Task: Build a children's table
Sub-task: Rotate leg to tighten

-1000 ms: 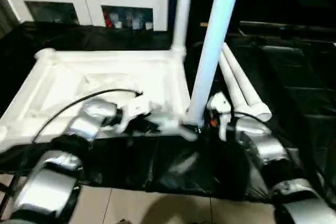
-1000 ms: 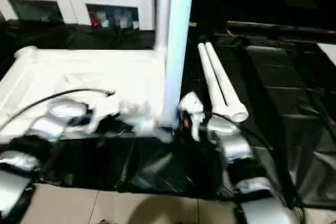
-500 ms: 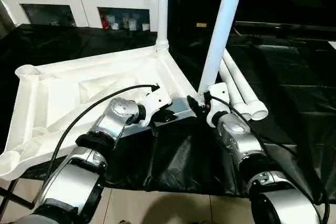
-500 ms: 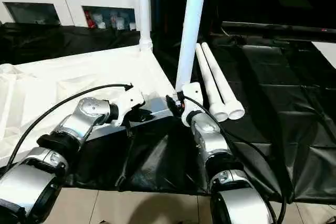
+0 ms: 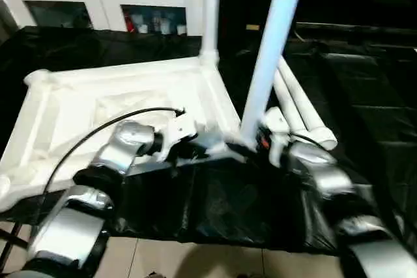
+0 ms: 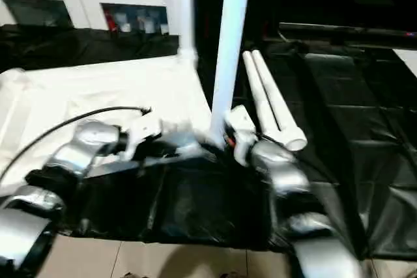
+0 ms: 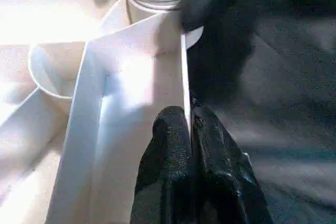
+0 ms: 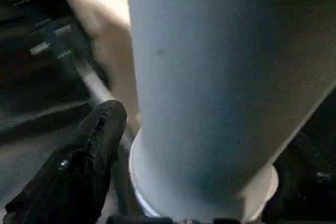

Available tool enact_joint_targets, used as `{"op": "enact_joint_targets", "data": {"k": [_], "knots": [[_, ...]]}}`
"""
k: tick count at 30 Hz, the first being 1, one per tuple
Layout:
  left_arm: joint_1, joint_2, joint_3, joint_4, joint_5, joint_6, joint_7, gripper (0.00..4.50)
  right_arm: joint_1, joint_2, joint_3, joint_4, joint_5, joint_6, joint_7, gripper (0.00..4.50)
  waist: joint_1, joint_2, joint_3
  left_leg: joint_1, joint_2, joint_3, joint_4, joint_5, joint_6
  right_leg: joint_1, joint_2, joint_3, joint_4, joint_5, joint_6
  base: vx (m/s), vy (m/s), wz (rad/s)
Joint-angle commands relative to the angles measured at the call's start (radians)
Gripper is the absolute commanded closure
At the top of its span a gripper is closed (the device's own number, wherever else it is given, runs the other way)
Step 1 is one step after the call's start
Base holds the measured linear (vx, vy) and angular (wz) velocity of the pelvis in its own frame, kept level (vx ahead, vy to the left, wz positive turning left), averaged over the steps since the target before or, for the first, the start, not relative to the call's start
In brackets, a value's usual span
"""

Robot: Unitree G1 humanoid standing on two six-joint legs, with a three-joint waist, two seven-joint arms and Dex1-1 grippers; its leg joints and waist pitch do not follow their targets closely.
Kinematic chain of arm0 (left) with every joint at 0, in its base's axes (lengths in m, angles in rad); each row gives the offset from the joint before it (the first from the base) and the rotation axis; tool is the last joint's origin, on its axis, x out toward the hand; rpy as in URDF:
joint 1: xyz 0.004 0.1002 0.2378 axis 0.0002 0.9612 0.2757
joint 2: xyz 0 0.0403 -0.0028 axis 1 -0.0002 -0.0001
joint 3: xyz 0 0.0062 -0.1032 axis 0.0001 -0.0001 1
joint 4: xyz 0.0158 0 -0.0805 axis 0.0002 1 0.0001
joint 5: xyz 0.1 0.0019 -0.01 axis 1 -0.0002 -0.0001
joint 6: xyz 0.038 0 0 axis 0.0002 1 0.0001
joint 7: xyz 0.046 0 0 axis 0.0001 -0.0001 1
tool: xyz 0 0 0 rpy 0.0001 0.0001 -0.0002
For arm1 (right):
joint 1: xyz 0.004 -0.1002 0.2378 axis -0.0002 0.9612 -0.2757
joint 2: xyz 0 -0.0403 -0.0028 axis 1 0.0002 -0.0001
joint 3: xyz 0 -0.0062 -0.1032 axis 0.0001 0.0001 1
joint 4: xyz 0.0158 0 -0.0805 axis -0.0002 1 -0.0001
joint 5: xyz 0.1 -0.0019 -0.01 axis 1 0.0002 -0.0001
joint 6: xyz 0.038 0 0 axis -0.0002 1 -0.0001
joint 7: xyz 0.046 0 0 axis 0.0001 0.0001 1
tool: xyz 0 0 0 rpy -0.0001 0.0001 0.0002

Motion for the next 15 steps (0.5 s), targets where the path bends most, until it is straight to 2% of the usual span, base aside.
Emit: {"op": "enact_joint_targets", "data": {"k": [1,2,5,10,15], "knots": [[0.009,-0.003,-0.031,-0.011,0.007,-0.017,-0.053,4.50,0.013,-0.009,0.051,-0.025,0.007,0.024,0.109,0.74,0.003,0.006,-0.064,0.009,0.027,-0.006,-0.054,-0.275,0.073,0.052,-0.058,0.039,-0.064,-0.224,-0.257,0.000,0.000,0.00],[0.010,0.001,-0.028,-0.011,0.003,-0.019,-0.067,4.50,0.011,-0.018,0.055,-0.022,0.000,0.024,0.140,0.87,0.004,0.006,-0.062,0.011,0.028,-0.007,-0.056,-0.295,0.059,0.051,-0.059,0.040,-0.069,-0.271,-0.250,0.000,0.000,0.00],[0.011,0.009,-0.027,-0.012,-0.004,-0.021,-0.090,4.50,0.004,-0.029,0.061,-0.009,-0.014,0.018,0.174,1.11,0.010,0.002,-0.063,0.013,0.028,-0.009,-0.057,-0.300,0.046,0.050,-0.061,0.041,-0.069,-0.301,-0.237,0.000,0.000,0.00],[0.019,0.027,-0.039,-0.031,-0.015,-0.024,-0.132,4.50,-0.002,-0.030,0.064,-0.004,-0.009,0.022,0.208,1.53,0.012,0.000,-0.066,0.009,0.027,-0.008,-0.055,-0.265,0.052,0.052,-0.060,0.041,-0.062,-0.251,-0.245,0.000,0.000,0.00],[0.024,0.033,-0.039,-0.035,-0.013,-0.021,-0.135,4.50,0.015,-0.021,0.069,-0.035,0.013,0.056,0.206,1.68,0.012,0.000,-0.066,0.008,0.027,-0.008,-0.056,-0.252,0.056,0.053,-0.059,0.040,-0.061,-0.234,-0.249,0.000,0.000,0.00]]}}
